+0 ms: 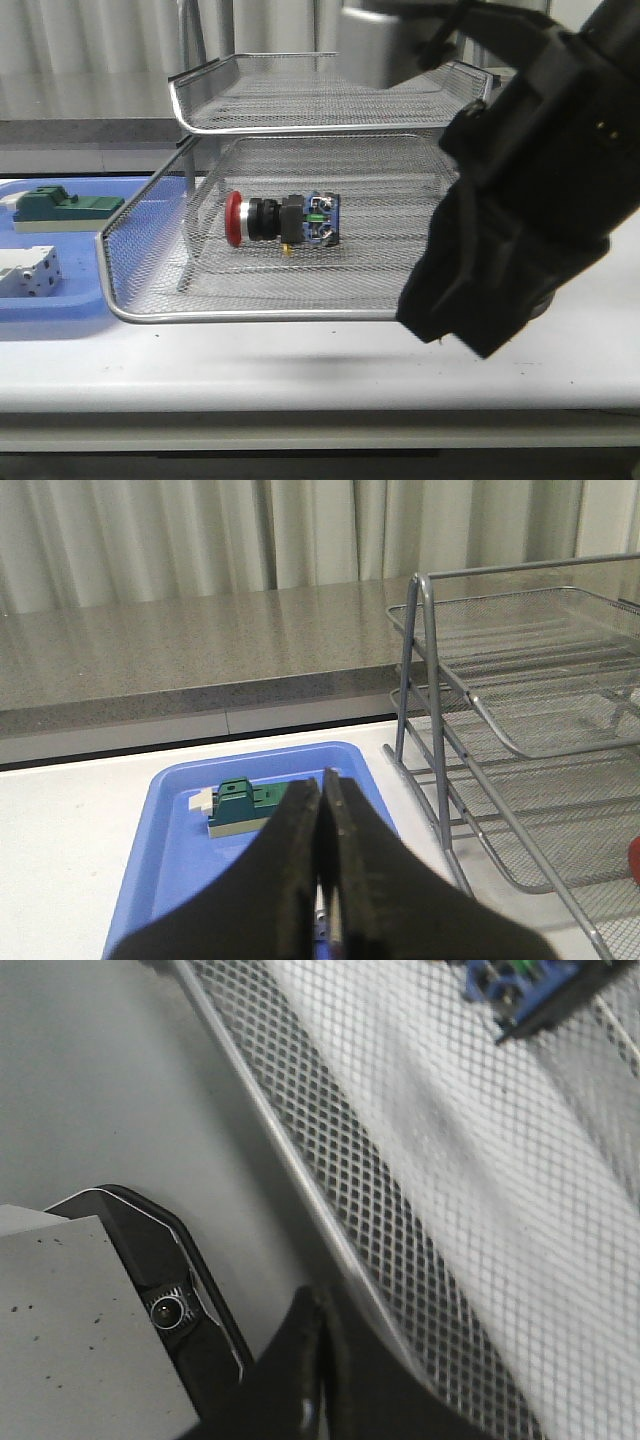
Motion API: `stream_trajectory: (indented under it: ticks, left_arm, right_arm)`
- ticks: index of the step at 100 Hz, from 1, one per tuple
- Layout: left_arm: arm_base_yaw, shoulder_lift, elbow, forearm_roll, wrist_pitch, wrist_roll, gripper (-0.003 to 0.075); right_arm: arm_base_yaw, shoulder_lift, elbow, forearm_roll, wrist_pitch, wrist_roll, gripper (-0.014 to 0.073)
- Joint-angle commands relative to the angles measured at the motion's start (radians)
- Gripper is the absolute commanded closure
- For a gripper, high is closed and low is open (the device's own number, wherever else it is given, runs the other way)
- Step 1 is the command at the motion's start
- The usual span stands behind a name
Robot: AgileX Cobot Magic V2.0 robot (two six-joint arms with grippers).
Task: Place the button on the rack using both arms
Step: 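Bring the right gripper to the front edge of the middle tray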
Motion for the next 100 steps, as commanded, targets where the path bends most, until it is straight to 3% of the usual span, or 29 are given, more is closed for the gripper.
stream_trajectory:
  ticks: [1, 52, 100]
  left_arm:
    - [0.001, 0.01, -0.028, -0.023, -0.071, -0.007, 0.0741]
    - [0.001, 0.01, -0.028, -0.023, -0.071, -0.007, 0.0741]
    - [0.001, 0.01, -0.028, -0.023, -0.071, -0.007, 0.0741]
  right_arm:
    - [0.032, 0.007, -0.028, -0.034, -0.105, -0.02, 0.066]
    - [0.069, 0.124, -0.028, -0.102, -0.208, -0.02, 0.066]
    - [0.051, 0.134, -0.03, -0.153, -0.427, -0.02, 0.066]
